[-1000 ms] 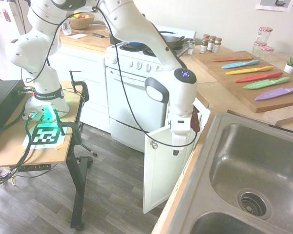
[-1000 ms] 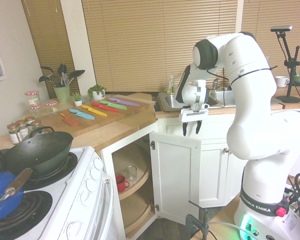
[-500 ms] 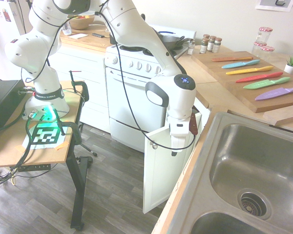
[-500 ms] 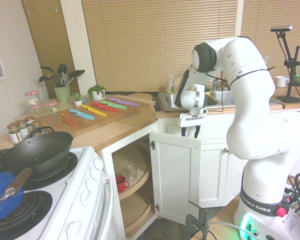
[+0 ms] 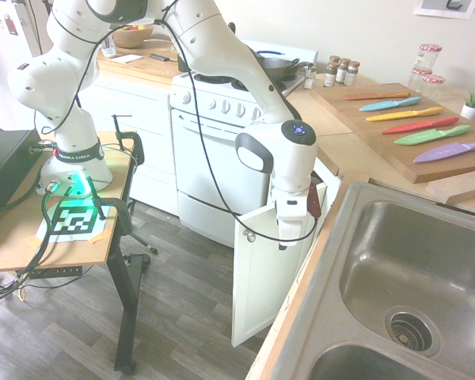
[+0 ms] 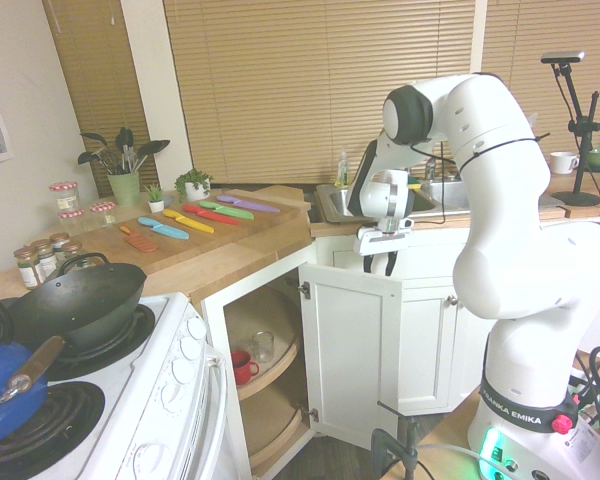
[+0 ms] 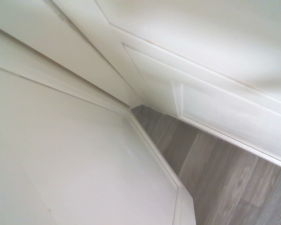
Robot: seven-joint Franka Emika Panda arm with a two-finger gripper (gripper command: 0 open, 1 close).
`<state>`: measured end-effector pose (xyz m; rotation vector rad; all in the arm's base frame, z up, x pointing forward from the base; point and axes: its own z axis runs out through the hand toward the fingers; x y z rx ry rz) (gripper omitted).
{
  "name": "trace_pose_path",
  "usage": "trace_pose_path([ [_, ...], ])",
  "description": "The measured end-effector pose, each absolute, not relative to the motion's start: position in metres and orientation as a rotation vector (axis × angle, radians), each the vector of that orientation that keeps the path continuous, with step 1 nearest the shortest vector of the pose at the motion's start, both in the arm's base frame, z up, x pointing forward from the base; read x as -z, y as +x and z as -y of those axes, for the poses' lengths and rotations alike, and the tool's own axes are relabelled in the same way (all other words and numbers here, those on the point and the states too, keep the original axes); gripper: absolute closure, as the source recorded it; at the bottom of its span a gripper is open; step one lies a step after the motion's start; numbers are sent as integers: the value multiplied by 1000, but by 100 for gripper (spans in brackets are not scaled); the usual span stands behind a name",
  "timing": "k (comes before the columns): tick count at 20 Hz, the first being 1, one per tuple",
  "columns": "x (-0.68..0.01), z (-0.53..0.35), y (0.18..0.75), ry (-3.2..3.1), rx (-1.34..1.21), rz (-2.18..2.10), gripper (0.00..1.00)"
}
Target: Close the cabinet
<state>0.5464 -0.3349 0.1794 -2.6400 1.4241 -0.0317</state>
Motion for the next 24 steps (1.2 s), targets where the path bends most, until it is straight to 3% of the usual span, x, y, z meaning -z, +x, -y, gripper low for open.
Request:
trace_pose_path([
  [24, -175, 307, 531, -2853, 114, -1274, 100],
])
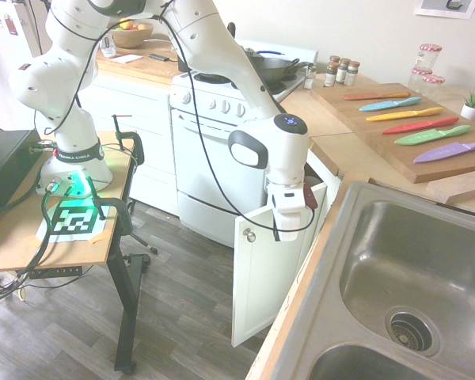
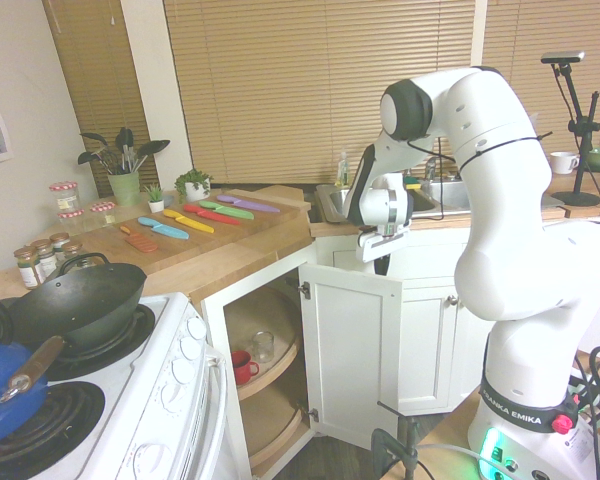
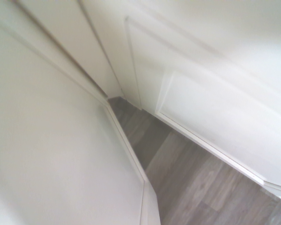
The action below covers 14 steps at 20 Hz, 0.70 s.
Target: Close the cabinet
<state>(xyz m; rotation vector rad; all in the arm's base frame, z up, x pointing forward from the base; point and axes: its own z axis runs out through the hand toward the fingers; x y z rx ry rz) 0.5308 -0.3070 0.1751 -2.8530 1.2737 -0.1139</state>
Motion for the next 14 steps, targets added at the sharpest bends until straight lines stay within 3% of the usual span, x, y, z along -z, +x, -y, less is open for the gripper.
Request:
trace_pose_path([
  [14, -188, 179, 516, -3032, 179, -1029, 100],
])
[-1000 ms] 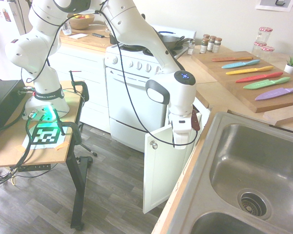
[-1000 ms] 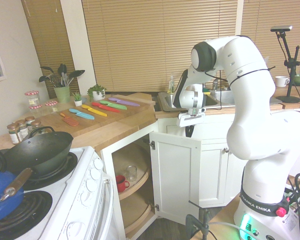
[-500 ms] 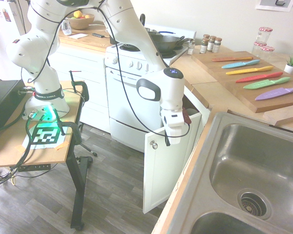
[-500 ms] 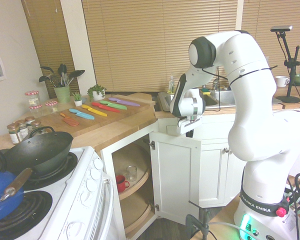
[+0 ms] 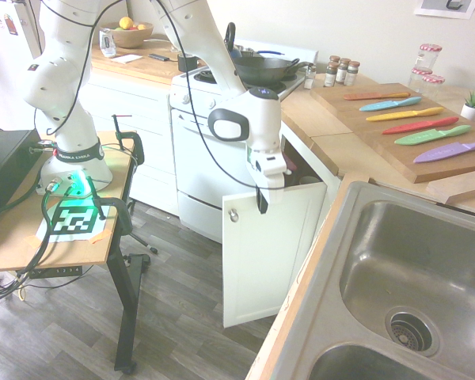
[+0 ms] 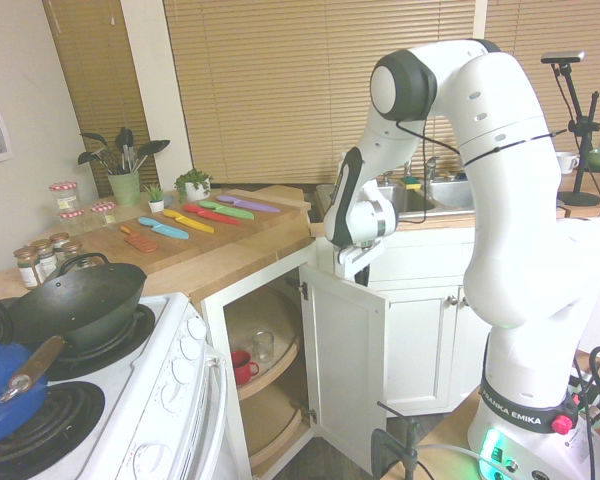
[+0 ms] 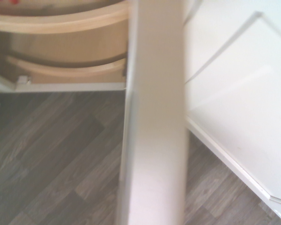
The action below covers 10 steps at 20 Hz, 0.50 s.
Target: Close the cabinet
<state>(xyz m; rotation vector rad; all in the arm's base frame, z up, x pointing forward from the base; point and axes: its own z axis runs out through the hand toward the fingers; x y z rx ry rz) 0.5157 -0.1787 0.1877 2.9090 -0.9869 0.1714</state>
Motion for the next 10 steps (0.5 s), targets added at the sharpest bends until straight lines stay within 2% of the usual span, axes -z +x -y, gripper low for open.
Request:
trace_pose_path([
  [10, -184, 68, 534, 2876, -183, 837, 100],
])
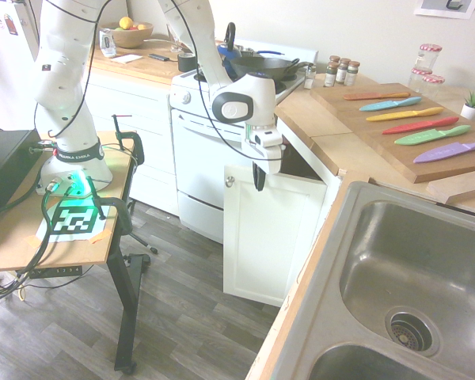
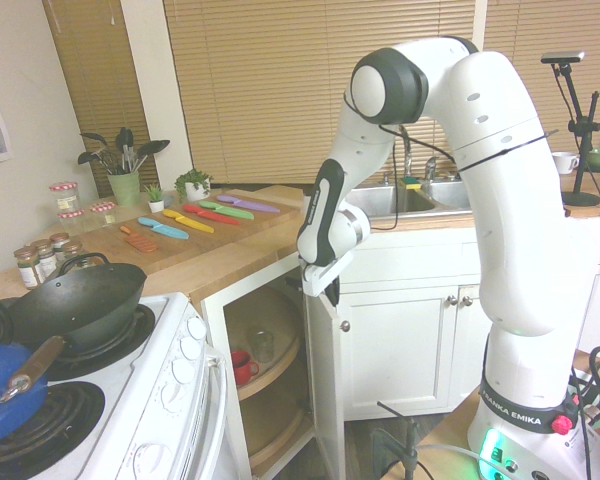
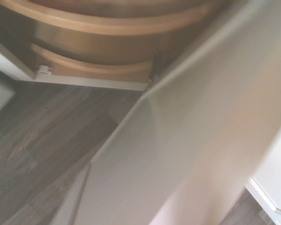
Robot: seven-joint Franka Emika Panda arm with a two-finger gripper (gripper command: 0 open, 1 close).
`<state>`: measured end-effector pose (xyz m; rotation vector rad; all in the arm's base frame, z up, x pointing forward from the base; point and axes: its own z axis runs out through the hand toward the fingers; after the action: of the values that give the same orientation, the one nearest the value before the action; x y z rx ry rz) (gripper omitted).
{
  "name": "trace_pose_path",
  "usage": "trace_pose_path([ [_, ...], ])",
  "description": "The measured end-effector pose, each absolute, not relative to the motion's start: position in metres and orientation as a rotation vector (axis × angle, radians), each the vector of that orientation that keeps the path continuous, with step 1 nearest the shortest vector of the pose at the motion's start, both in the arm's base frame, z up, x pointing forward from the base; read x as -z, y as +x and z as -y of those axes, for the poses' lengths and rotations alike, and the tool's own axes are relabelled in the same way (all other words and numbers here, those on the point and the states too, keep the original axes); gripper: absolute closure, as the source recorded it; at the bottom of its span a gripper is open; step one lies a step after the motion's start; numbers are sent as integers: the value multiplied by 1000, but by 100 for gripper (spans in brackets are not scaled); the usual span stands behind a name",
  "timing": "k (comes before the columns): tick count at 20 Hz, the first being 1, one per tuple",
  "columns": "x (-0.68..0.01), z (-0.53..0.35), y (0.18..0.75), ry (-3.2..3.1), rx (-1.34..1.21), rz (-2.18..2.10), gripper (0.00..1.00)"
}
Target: Close the cabinet
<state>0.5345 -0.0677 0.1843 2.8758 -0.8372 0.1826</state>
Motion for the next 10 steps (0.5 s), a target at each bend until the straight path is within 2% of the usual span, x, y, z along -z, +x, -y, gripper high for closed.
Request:
trace_pose_path([
  [10, -211, -35, 578, 2835, -179, 790, 100],
])
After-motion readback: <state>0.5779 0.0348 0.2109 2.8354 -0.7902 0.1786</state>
